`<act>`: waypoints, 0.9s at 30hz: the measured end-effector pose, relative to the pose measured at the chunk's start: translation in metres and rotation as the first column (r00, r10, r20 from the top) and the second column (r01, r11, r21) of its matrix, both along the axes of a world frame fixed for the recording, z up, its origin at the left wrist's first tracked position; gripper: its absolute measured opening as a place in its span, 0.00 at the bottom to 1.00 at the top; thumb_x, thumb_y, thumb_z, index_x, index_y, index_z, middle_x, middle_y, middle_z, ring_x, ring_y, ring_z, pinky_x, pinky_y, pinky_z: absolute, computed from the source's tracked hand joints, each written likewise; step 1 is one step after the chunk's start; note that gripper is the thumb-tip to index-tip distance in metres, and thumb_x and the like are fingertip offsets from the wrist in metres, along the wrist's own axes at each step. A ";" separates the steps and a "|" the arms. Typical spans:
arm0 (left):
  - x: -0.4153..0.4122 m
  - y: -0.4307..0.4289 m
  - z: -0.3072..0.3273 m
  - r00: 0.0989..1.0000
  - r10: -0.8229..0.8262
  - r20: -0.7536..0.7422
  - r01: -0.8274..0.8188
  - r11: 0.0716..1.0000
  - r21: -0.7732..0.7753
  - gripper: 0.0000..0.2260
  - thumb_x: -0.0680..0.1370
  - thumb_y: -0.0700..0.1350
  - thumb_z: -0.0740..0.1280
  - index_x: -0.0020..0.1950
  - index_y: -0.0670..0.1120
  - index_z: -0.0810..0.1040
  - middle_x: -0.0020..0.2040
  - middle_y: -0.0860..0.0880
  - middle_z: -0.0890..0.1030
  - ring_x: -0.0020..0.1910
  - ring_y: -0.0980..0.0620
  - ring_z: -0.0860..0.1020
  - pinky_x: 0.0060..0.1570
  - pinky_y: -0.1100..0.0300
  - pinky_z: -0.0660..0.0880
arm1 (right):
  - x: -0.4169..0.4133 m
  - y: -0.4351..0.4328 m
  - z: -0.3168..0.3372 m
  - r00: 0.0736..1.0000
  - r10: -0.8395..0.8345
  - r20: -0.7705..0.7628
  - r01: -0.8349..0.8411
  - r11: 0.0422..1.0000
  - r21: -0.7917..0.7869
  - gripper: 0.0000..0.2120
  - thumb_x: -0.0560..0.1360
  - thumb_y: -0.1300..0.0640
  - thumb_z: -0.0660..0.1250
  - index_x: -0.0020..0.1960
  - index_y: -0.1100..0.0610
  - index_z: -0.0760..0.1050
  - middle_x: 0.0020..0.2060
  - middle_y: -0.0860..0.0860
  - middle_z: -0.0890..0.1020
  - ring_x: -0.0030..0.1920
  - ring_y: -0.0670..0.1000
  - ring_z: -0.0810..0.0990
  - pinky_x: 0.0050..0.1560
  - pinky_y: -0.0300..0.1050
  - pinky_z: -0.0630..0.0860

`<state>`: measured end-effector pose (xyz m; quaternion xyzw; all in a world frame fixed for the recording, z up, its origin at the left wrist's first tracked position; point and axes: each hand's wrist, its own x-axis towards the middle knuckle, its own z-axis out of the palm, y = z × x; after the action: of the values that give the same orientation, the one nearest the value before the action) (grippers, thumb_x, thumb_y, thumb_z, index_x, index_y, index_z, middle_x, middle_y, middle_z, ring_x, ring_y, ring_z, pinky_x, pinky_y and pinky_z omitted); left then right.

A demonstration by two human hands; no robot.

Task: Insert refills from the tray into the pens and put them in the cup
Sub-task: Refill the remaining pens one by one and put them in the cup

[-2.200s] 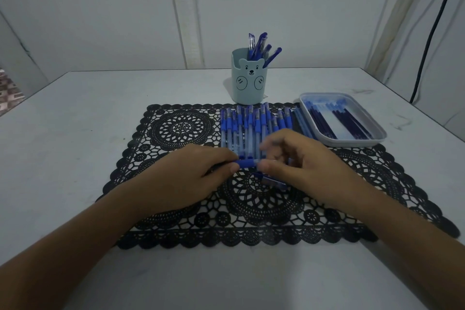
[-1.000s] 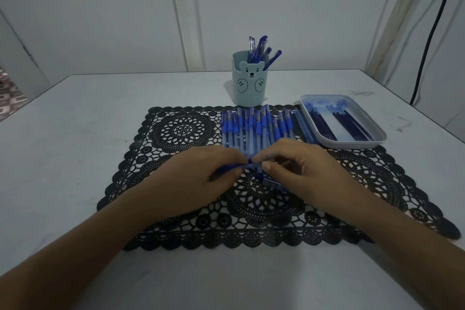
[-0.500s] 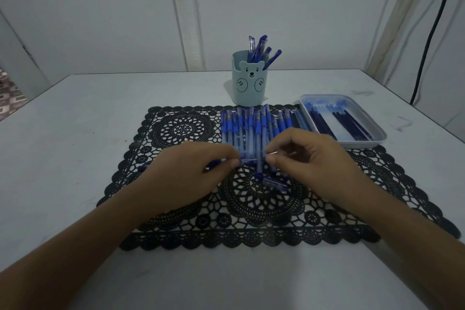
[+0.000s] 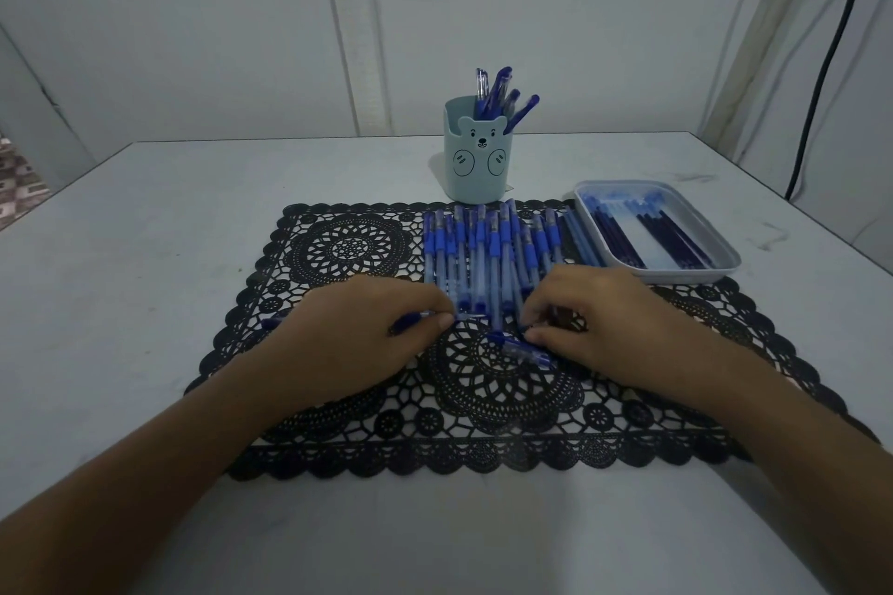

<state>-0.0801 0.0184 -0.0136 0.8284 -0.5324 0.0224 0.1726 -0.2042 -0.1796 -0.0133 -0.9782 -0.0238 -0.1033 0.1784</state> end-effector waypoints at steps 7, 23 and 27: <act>0.000 0.000 0.000 1.000 -0.028 0.007 0.028 1.000 -0.004 0.17 0.74 0.62 0.51 0.53 0.60 0.76 0.38 0.65 0.75 0.35 0.67 0.73 0.34 0.66 0.71 | 0.000 -0.001 0.000 0.998 0.011 -0.056 -0.011 1.000 -0.001 0.08 0.73 0.55 0.67 0.51 0.49 0.79 0.40 0.36 0.72 0.43 0.38 0.73 0.51 0.34 0.71; -0.014 -0.006 -0.002 0.996 -0.089 0.002 0.089 0.995 -0.054 0.20 0.73 0.64 0.49 0.53 0.59 0.76 0.40 0.61 0.78 0.35 0.65 0.73 0.33 0.72 0.68 | -0.002 0.021 0.001 0.998 -0.005 0.066 -0.019 0.936 0.351 0.05 0.71 0.50 0.68 0.45 0.46 0.80 0.36 0.41 0.80 0.39 0.40 0.77 0.40 0.30 0.72; -0.010 -0.006 -0.001 0.998 -0.048 -0.033 0.047 0.998 -0.030 0.16 0.75 0.62 0.55 0.53 0.57 0.76 0.39 0.62 0.75 0.36 0.64 0.74 0.36 0.72 0.69 | -0.004 0.011 0.006 0.997 -0.069 0.046 0.047 0.930 0.365 0.03 0.72 0.54 0.67 0.42 0.47 0.79 0.35 0.45 0.81 0.35 0.39 0.76 0.36 0.31 0.72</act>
<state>-0.0899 0.0127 -0.0146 0.8132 -0.5484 0.0121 0.1943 -0.2085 -0.1688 -0.0072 -0.9251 0.0194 -0.1396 0.3525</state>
